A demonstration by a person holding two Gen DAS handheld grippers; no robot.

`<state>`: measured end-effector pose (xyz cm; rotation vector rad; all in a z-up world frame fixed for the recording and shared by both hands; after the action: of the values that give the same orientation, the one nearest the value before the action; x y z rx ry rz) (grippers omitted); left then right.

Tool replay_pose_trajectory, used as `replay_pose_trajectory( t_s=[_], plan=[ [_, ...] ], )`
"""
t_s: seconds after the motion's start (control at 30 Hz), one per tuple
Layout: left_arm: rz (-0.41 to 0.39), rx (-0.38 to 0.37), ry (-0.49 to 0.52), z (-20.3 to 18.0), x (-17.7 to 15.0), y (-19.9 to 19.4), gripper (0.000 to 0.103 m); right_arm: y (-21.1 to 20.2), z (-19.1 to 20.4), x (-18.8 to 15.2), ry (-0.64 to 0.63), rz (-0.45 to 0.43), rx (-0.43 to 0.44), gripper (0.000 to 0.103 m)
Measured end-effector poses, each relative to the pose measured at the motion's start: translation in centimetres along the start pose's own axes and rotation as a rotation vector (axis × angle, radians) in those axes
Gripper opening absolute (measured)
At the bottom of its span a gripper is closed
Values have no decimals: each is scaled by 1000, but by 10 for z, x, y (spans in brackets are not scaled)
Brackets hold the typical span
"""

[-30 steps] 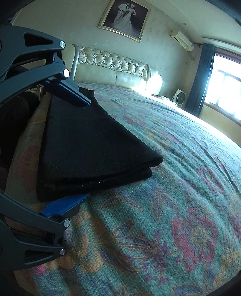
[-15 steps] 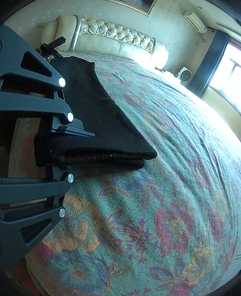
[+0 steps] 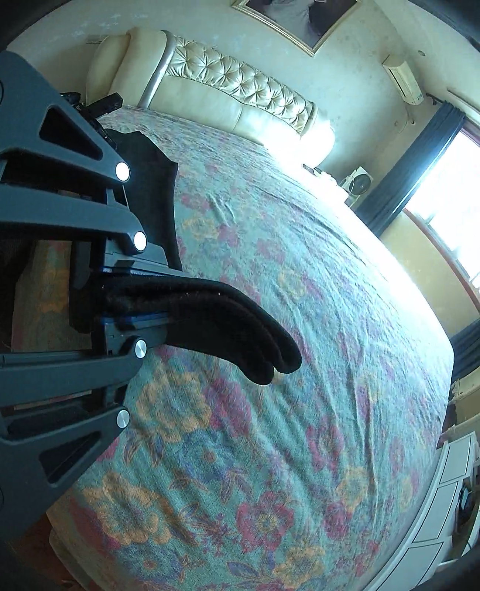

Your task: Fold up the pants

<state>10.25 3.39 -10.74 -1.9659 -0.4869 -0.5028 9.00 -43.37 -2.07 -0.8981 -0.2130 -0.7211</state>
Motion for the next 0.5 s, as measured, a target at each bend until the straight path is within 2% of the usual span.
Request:
replay_pose_trajectory(
  t_s=[0.1, 0.23, 0.37, 0.5],
  plan=[
    [-3, 0, -24, 2, 4, -5, 86, 11, 64, 1, -75, -9, 45, 14],
    [-19, -6, -14, -2, 10, -15, 86, 44, 142, -12, -167, 43, 85, 14],
    [-43, -26, -13, -6, 17, -26, 86, 96, 192, -43, -234, 126, 78, 14],
    [-36, -46, -37, -6, 19, -28, 86, 143, 224, -77, -277, 198, 74, 14]
  ],
)
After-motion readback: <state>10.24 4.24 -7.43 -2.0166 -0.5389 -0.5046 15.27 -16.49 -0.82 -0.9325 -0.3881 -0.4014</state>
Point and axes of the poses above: each gripper's, at about its wrist camera, not at the fingertips, and y roughly the way its jaws point, z to its left, x to its top, the point moved 7 cm from there along y, roughly the way its jaws point, and after that the axes turned 1 degree about -x, right-handed, at the moved point
